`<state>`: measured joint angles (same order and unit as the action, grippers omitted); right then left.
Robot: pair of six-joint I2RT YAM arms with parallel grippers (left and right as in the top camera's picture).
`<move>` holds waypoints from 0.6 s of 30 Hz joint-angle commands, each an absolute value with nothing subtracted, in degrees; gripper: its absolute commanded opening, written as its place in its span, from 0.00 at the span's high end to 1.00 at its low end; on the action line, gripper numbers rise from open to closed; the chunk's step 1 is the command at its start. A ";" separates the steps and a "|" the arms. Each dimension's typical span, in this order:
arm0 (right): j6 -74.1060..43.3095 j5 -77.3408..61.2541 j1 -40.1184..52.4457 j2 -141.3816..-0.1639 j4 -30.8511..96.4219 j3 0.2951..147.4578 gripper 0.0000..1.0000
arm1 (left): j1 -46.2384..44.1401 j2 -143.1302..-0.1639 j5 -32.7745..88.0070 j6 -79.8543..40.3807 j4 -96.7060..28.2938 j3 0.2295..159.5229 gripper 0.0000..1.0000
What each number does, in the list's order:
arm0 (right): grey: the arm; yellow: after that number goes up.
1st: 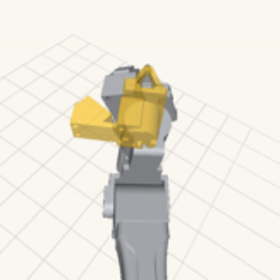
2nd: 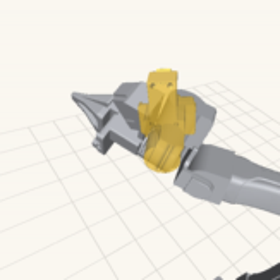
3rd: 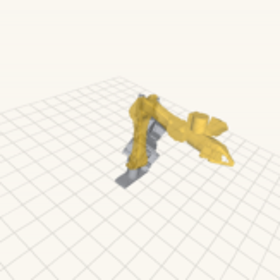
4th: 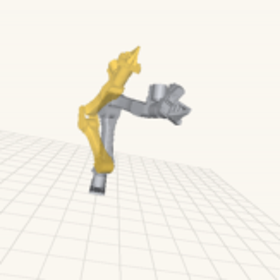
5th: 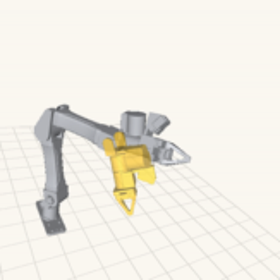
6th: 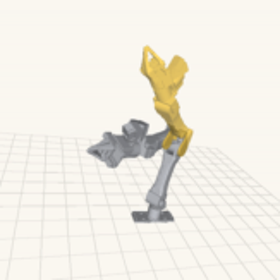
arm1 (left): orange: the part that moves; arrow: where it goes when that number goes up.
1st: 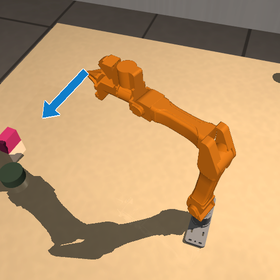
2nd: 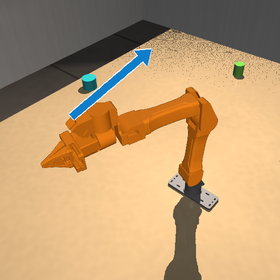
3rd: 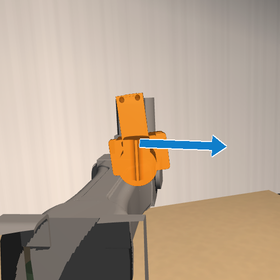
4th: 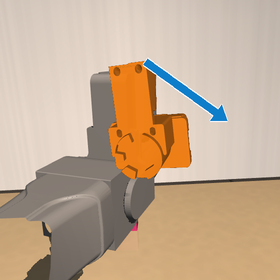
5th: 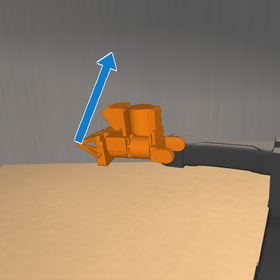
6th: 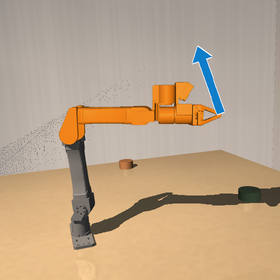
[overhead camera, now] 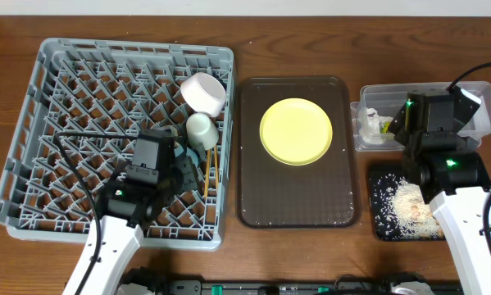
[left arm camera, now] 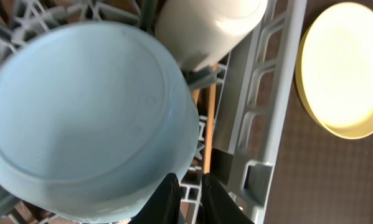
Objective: Sort waste into correct bins and load items into the dishwasher rack
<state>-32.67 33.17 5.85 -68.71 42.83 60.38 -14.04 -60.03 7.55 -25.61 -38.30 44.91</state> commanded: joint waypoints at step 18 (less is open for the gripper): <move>-33.39 34.00 5.65 -68.27 42.94 60.97 0.01 | -14.28 -66.94 -12.71 -25.28 -36.38 46.96 0.90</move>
<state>-32.67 33.17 5.85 -68.71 42.83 60.38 -14.04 -64.58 -10.81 -25.45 -36.60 45.69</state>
